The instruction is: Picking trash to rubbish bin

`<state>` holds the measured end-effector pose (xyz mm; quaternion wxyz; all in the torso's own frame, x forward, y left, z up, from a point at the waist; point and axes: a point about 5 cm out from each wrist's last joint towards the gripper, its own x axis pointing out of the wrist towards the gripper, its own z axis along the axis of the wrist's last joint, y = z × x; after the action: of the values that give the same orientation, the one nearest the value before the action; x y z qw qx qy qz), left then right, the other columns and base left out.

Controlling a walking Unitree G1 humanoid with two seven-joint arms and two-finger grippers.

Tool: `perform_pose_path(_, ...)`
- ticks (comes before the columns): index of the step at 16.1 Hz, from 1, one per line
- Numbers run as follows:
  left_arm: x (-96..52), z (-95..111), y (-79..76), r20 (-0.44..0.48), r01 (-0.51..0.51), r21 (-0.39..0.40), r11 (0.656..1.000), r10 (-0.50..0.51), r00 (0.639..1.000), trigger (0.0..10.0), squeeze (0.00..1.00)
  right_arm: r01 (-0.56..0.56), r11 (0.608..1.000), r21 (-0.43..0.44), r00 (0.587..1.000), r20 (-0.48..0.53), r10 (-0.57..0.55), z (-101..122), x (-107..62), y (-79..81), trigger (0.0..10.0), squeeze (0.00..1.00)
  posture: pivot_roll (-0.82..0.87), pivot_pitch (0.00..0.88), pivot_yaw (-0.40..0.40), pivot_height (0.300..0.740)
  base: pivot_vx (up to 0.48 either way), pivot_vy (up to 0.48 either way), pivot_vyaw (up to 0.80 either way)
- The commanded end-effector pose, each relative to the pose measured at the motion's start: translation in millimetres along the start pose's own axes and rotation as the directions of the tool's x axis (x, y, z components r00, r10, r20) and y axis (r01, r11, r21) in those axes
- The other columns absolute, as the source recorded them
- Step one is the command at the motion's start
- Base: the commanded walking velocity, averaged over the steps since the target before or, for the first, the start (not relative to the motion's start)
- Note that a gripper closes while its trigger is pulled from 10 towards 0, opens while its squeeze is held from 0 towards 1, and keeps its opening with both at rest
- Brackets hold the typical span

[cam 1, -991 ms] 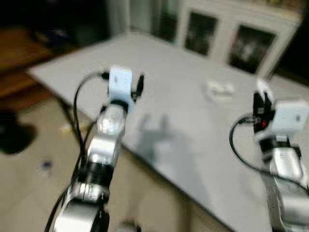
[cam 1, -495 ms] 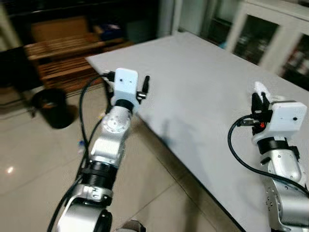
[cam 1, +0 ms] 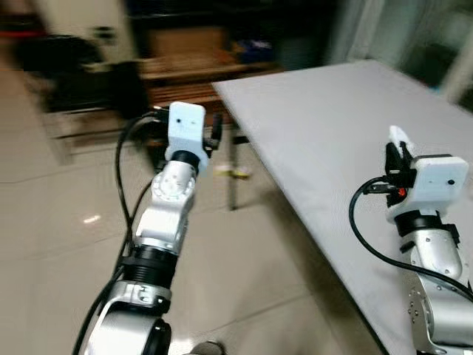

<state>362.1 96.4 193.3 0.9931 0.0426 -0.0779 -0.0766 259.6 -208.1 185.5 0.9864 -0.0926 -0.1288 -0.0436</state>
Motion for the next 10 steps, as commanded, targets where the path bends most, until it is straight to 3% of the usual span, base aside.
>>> perform_pose_path(1,2.0,4.6,-2.3,0.006,0.008,0.000,1.000,-0.008,1.000,10.0,0.00,0.006,1.000,-0.007,1.000,0.019,-0.006,4.0,-0.5,-1.1,10.0,0.00,0.16,0.051,-0.017,0.740,0.000,0.000,0.80)
perform_pose_path(6,4.4,6.8,-3.8,0.001,0.030,-0.022,0.999,-0.030,1.000,10.0,0.00,0.005,1.000,-0.002,1.000,0.016,-0.005,3.1,-1.7,0.1,10.0,0.00,0.16,0.055,-0.012,0.740,0.000,0.000,0.80)
perform_pose_path(9,4.7,10.1,-10.4,0.016,0.100,-0.061,0.993,-0.099,0.995,10.0,0.00,0.004,1.000,-0.001,1.000,0.014,-0.004,2.5,-2.0,0.9,10.0,0.00,0.16,0.055,-0.012,0.740,0.000,0.000,0.80)
perform_pose_path(10,4.4,10.8,-12.0,0.020,0.114,-0.067,0.991,-0.113,0.993,10.0,0.00,0.016,1.000,0.018,1.000,0.015,-0.016,2.8,-2.4,-0.1,10.0,0.00,0.16,0.056,-0.014,0.740,0.000,0.000,0.00)
